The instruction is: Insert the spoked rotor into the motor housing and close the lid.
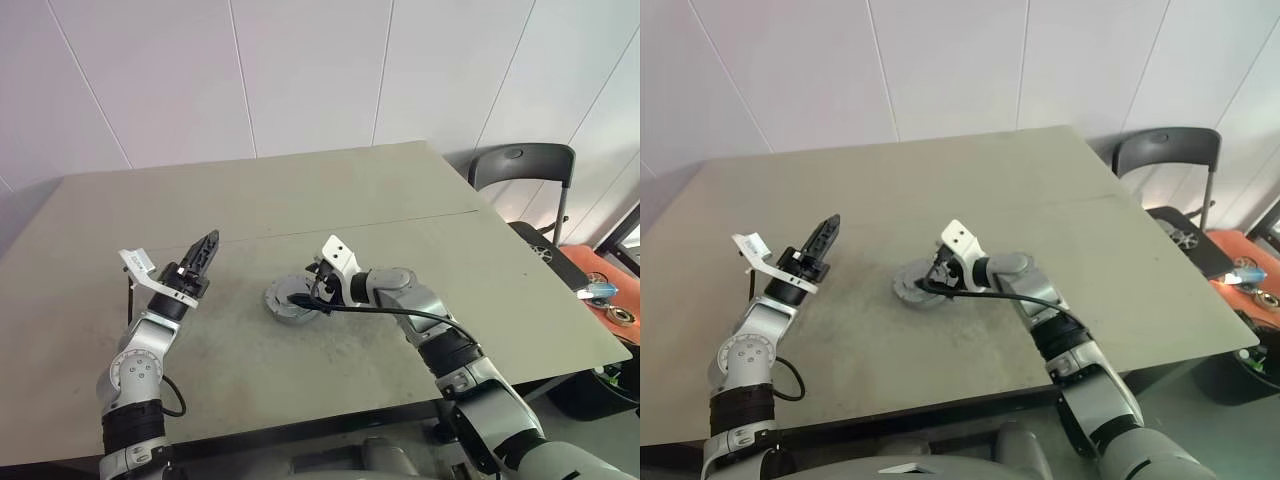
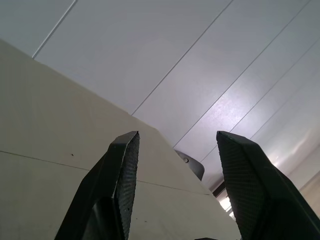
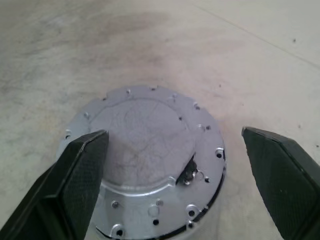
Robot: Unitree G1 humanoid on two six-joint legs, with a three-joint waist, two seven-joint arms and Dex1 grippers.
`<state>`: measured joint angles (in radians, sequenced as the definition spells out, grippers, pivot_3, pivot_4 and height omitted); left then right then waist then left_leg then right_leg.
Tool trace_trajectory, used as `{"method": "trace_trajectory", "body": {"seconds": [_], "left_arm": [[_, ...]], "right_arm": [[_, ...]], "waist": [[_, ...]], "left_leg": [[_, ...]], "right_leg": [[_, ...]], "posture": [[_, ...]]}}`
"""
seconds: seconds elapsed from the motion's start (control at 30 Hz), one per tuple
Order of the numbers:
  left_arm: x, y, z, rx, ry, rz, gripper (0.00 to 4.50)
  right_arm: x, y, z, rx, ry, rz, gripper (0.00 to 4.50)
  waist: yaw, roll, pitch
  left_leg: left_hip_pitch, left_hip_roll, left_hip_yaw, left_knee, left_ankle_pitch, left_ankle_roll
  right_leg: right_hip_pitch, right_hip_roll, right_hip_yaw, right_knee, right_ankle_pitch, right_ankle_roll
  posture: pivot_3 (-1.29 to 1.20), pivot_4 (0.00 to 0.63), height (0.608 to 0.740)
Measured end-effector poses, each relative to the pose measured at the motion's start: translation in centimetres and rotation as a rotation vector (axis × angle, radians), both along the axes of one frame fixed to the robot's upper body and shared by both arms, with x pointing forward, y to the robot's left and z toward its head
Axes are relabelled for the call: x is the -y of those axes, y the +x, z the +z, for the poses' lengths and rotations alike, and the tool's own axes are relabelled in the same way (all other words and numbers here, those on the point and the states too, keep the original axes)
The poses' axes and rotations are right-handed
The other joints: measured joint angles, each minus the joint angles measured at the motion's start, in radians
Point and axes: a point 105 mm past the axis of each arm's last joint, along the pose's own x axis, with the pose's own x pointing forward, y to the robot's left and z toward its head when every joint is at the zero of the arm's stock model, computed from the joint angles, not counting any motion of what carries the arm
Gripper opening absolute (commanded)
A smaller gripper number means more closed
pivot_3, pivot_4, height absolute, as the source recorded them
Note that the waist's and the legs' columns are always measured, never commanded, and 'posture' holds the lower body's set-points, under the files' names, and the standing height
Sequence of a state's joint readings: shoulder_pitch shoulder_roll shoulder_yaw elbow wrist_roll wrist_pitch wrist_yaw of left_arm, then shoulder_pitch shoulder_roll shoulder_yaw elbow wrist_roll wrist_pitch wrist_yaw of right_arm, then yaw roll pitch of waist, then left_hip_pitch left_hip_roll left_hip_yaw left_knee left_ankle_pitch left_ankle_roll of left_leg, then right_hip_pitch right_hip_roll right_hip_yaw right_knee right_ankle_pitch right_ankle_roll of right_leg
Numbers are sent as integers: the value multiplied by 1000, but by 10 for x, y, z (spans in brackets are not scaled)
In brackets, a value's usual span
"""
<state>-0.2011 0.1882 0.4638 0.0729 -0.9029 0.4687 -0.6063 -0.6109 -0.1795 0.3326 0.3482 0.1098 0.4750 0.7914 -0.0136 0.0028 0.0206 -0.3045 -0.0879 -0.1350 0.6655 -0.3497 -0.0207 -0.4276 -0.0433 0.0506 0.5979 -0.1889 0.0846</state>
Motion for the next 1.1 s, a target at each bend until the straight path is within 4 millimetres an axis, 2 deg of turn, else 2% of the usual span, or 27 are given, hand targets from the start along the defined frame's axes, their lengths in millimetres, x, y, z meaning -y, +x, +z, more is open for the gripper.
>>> {"method": "trace_trajectory", "body": {"seconds": [0.23,0.77,0.8,0.9,1.1], "left_arm": [[0,0,-2,-3,-8,3,2607],[2,1,-3,-5,-23,3,2607],[2,1,-3,-5,-23,5,2607],[1,3,-3,-4,-28,10,2607],[2,7,-1,3,-35,8,2607]], "right_arm": [[-7,-18,-4,-117,51,76,4466],[-14,-8,-9,-58,-11,14,4466],[-14,-8,-9,-54,-13,16,4086],[-16,-10,-9,-48,-17,34,3314],[-16,-9,-9,-51,-15,34,3233]], "waist": [[-1,0,0],[-2,0,0],[-2,0,0],[-1,0,0],[-1,0,0]], "left_leg": [[0,0,0,0,0,0],[2,0,0,0,0,0],[2,0,0,0,0,0],[2,0,0,0,0,-1],[3,0,-1,0,1,-1]], "right_leg": [[0,0,0,0,0,0],[2,1,0,1,0,0],[2,1,0,1,0,0],[3,1,0,0,0,0],[3,1,0,0,0,0]], "posture": [[0,0,740],[0,0,740],[0,0,740],[0,0,740],[0,0,740]]}}
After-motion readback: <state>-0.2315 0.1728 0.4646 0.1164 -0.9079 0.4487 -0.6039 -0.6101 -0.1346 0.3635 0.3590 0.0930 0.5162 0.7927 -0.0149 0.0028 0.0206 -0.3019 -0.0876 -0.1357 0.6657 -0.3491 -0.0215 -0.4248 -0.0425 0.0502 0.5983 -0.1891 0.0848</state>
